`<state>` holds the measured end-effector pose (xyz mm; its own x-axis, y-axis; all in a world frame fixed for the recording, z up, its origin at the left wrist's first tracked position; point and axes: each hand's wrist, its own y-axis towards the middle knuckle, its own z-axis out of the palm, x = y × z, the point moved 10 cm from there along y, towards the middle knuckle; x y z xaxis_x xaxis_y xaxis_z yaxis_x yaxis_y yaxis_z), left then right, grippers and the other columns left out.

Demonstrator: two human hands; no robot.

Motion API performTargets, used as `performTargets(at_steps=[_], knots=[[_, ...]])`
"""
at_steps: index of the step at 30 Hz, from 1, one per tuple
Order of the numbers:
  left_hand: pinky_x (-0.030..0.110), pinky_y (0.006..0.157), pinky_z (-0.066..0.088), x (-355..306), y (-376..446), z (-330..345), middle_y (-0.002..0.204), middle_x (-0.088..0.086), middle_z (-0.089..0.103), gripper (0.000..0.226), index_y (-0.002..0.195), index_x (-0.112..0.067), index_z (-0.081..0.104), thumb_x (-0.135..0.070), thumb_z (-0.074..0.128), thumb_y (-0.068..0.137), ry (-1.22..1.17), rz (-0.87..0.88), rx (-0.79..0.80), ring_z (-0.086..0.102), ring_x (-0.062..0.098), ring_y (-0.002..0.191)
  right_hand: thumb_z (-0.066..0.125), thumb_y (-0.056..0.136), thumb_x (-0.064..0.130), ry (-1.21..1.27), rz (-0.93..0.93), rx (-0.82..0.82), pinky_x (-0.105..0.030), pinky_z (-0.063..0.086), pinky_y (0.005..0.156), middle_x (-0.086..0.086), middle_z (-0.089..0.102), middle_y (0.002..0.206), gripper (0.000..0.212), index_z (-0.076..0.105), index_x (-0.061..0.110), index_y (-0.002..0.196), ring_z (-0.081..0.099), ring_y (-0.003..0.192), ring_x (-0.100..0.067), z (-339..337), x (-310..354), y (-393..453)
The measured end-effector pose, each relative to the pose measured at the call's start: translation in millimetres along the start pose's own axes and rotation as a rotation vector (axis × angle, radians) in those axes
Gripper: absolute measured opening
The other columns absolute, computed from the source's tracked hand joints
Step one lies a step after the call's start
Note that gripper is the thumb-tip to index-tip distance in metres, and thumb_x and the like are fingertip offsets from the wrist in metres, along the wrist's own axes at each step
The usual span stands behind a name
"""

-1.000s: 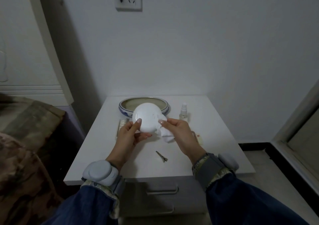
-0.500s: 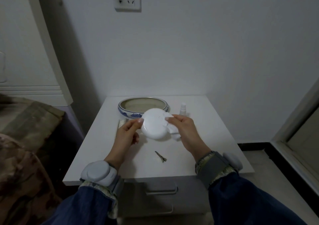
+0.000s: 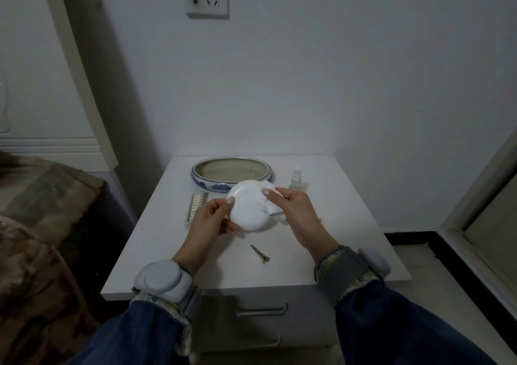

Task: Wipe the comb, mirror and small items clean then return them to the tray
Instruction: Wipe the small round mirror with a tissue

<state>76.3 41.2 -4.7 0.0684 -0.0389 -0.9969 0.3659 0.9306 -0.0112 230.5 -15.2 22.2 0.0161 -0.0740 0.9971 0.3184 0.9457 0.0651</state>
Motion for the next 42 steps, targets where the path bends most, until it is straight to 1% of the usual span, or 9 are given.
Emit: performTargets(at_steps=[4, 12, 17, 19, 24, 28, 32, 36, 42], knots=[[0.017, 0.046, 0.048, 0, 1, -2, 0.08, 0.012, 0.06, 0.029, 0.11, 0.004, 0.052, -0.021, 0.045, 0.097, -0.157, -0.026, -0.031, 0.058, 0.009, 0.046, 0.061, 0.088, 0.022, 0.003, 0.031, 0.03, -0.012, 0.032, 0.046, 0.013, 0.055, 0.048, 0.024, 0.062, 0.019, 0.064, 0.044, 0.042, 0.002, 7, -5, -1], [0.02, 0.057, 0.056, 10, 3, 4, 0.095, 0.015, 0.062, 0.028, 0.113, 0.003, 0.05, -0.019, 0.044, 0.098, -0.282, -0.091, 0.014, 0.066, 0.013, 0.057, 0.063, 0.086, 0.026, -0.011, 0.067, 0.016, -0.019, 0.03, 0.048, 0.001, 0.056, 0.06, 0.019, 0.066, 0.016, 0.07, 0.043, 0.049, -0.007, 7, -14, -1], [0.017, 0.046, 0.046, 6, -3, 10, 0.083, 0.011, 0.059, 0.017, 0.088, -0.005, 0.055, -0.02, 0.052, 0.094, -0.074, -0.076, 0.083, 0.057, 0.008, 0.046, 0.063, 0.086, 0.016, 0.058, 0.052, -0.098, -0.011, 0.032, 0.041, 0.008, 0.055, 0.052, 0.015, 0.063, 0.01, 0.072, 0.045, 0.042, 0.001, -9, -7, -2], [0.017, 0.044, 0.041, 2, -3, 6, 0.085, 0.008, 0.06, 0.019, 0.089, -0.007, 0.06, -0.024, 0.054, 0.092, -0.016, -0.05, 0.066, 0.051, 0.008, 0.044, 0.062, 0.086, 0.014, 0.039, 0.046, -0.09, -0.01, 0.032, 0.041, 0.008, 0.054, 0.051, 0.015, 0.062, 0.008, 0.073, 0.044, 0.039, 0.003, -11, -3, -1], [0.018, 0.044, 0.033, -7, -3, -3, 0.067, 0.01, 0.051, 0.022, 0.097, -0.012, 0.068, -0.03, 0.056, 0.091, 0.133, 0.021, 0.014, 0.04, 0.008, 0.043, 0.06, 0.087, 0.009, -0.084, 0.004, 0.007, -0.008, 0.026, 0.039, 0.014, 0.042, 0.037, 0.044, 0.048, 0.019, 0.046, 0.037, 0.034, 0.001, -2, 0, -1], [0.017, 0.042, 0.034, -9, -4, 0, 0.049, 0.001, 0.048, 0.026, 0.086, -0.004, 0.064, -0.028, 0.056, 0.091, 0.165, 0.046, 0.024, 0.041, 0.007, 0.04, 0.062, 0.087, 0.015, -0.08, -0.014, 0.021, -0.011, 0.033, 0.048, 0.012, 0.048, 0.048, 0.033, 0.053, 0.015, 0.054, 0.043, 0.046, 0.001, 1, 2, 0], [0.017, 0.045, 0.044, -4, -4, -2, 0.063, 0.007, 0.061, 0.022, 0.09, -0.004, 0.058, -0.025, 0.053, 0.093, -0.023, -0.019, 0.001, 0.054, 0.009, 0.045, 0.063, 0.086, 0.019, -0.039, -0.021, 0.022, -0.011, 0.038, 0.05, 0.003, 0.054, 0.057, 0.027, 0.059, 0.01, 0.061, 0.049, 0.051, -0.002, -1, 3, 1], [0.016, 0.049, 0.051, -7, -5, -4, 0.08, 0.012, 0.065, 0.018, 0.095, -0.006, 0.057, -0.022, 0.05, 0.095, -0.217, -0.056, -0.032, 0.06, 0.01, 0.048, 0.067, 0.083, 0.024, -0.121, 0.012, 0.047, -0.02, 0.036, 0.055, -0.009, 0.055, 0.067, 0.027, 0.067, -0.002, 0.078, 0.048, 0.061, -0.014, 7, -7, 0], [0.016, 0.051, 0.053, -9, -7, 1, 0.084, 0.013, 0.068, 0.012, 0.099, -0.007, 0.059, -0.015, 0.053, 0.093, -0.233, -0.052, 0.002, 0.068, 0.015, 0.055, 0.067, 0.084, 0.017, -0.062, 0.005, -0.019, -0.014, 0.035, 0.05, 0.001, 0.057, 0.058, 0.015, 0.065, 0.005, 0.076, 0.048, 0.052, -0.004, -1, -5, 1]])
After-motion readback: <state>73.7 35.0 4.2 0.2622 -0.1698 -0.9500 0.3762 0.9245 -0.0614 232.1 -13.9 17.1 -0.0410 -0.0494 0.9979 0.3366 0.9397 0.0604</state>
